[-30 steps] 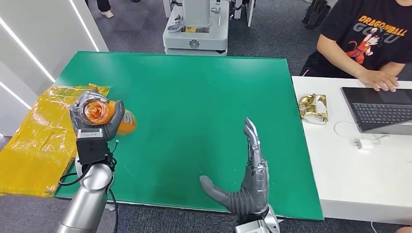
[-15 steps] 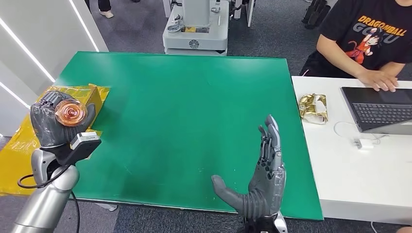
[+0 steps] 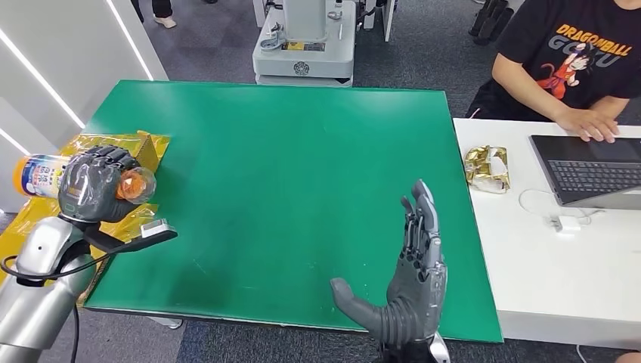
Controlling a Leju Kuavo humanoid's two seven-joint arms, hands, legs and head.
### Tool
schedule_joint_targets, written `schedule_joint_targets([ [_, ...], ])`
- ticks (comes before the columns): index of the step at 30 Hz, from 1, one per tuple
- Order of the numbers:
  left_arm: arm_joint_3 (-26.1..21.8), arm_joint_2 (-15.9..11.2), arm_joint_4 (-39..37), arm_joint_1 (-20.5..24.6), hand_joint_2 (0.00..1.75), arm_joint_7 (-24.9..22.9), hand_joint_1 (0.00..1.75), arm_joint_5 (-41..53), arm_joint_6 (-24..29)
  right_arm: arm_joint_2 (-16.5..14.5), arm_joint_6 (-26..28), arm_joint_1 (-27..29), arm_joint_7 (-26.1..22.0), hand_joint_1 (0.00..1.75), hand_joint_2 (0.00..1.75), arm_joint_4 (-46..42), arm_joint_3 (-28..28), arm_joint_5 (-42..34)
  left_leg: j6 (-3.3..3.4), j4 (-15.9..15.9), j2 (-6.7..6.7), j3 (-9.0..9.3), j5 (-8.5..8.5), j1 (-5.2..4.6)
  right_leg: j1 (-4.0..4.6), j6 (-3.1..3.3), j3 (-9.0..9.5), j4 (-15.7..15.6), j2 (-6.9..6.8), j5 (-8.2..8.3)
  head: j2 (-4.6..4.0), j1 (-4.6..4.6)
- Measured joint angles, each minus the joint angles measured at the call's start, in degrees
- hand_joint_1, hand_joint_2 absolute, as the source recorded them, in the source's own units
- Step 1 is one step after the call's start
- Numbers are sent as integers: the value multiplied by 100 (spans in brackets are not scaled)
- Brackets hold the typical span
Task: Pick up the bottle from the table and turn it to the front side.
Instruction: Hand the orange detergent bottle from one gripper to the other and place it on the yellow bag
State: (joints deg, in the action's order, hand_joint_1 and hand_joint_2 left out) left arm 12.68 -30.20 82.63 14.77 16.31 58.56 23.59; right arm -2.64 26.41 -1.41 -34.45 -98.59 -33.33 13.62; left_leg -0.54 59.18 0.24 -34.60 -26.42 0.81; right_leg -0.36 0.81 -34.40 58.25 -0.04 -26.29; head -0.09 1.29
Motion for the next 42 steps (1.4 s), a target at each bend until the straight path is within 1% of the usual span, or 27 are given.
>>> schedule_joint_targets([
  [4, 154, -86, -408, 164, 175, 25, 175, 593, -198, 2, -32, 4, 0, 0, 175, -23, 0, -28, 0, 0, 2, 1, 0, 0, 0, 0, -1, 0, 0, 0, 0, 1],
  [7, 315, -93, -918, 380, 175, 37, 175, 945, -363, 2, -29, 5, -4, 0, 175, -25, 0, -30, -2, 0, 1, 0, 1, 0, 0, 2, -1, 0, -1, 1, 0, 0],
  [13, 633, -4, -2153, 938, 175, -20, 175, 1456, -609, 9, 3, 14, -31, 0, 175, -29, -1, -56, -4, 0, 4, 0, 3, 0, 0, 6, -1, 1, 2, 4, 0, 0],
  [17, 759, 50, -2723, 1148, 175, -3, 175, 1501, -618, 16, 24, 16, -58, 0, 175, -25, -3, -87, -4, 0, 8, 0, 2, 0, 0, 6, -3, 1, 7, 5, 0, -1],
  [22, 836, 52, -3152, 1248, 175, 160, 175, 1455, -726, 21, 94, 12, -66, 0, 175, -22, -17, -114, -4, 0, 8, -1, 2, 0, 0, 6, -4, 1, 8, 4, 0, 0],
  [27, 890, 48, -3522, 1316, 175, 189, 175, 1427, -829, 45, 104, 2, -63, 0, 175, -20, -55, -120, -4, -1, 8, -1, 2, 1, 0, 6, -4, 1, 8, 4, 0, 0],
  [34, 924, 52, -3744, 1319, 175, 207, 175, 1396, -844, 58, 80, -15, -26, 0, 175, -15, -76, -129, -5, 0, 7, -2, 2, 1, 0, 6, -3, 2, 7, 4, 0, -1],
  [35, 929, 56, -3756, 1317, 175, 198, 155, 1396, -842, 58, 77, -17, -15, 0, 175, -14, -78, -129, -5, 0, 7, -2, 2, 1, 0, 6, -3, 2, 7, 4, 0, -1],
  [38, 948, 73, -3783, 1307, 175, 169, 27, 1403, -836, 58, 73, -21, 5, 0, 175, -10, -86, -129, -4, 0, 6, -2, 2, 1, 0, 6, -3, 2, 6, 4, 0, 0],
  [39, 954, 81, -3789, 1303, 175, 160, 3, 1412, -827, 58, 71, -21, 8, 0, 175, -9, -88, -128, -4, 0, 6, -2, 2, 1, 0, 6, -3, 2, 6, 4, 0, 0],
  [42, 965, 117, -3801, 1293, 175, 126, 0, 1471, -771, 58, 66, -23, 31, 0, 175, -7, -90, -103, -4, 0, 5, -2, 2, 0, 0, 6, -3, 1, 5, 4, 0, -1],
])
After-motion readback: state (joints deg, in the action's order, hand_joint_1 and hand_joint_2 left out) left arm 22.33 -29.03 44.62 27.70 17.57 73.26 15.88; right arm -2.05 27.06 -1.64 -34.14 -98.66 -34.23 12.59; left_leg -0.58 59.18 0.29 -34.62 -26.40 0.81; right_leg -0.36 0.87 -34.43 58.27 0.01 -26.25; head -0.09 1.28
